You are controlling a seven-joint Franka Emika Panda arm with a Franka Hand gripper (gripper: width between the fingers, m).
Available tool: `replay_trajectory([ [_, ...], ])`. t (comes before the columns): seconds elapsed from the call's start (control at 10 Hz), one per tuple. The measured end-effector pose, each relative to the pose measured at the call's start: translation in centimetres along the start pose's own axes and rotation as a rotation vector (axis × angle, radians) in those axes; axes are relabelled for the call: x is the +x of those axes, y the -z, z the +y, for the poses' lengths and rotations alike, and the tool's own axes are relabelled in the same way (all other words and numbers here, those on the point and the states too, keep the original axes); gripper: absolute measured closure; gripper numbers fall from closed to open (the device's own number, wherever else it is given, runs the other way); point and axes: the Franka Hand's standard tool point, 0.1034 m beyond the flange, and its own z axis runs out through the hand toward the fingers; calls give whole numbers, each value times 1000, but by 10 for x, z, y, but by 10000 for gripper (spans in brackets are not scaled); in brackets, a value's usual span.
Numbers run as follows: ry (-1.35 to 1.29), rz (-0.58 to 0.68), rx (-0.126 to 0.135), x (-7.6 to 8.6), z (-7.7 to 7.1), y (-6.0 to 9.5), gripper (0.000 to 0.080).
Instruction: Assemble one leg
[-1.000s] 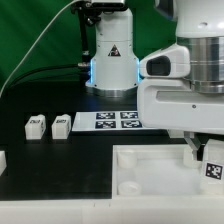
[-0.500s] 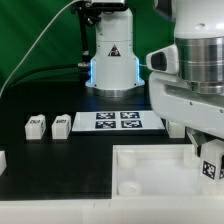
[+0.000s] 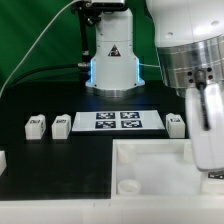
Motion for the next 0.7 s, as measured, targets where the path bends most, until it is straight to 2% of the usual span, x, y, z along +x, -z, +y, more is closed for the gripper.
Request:
replay_trajectory([
  [0.3,-89,23,11,3,-1,2,500],
  [0.4,-88,24,8,3,0,1,404],
  [0.5,-88,24,8,4,0,0,260],
  [0.6,-81,25,6,2,2,0,184],
  [0.7,-66,26,0,-2,8,-1,184],
])
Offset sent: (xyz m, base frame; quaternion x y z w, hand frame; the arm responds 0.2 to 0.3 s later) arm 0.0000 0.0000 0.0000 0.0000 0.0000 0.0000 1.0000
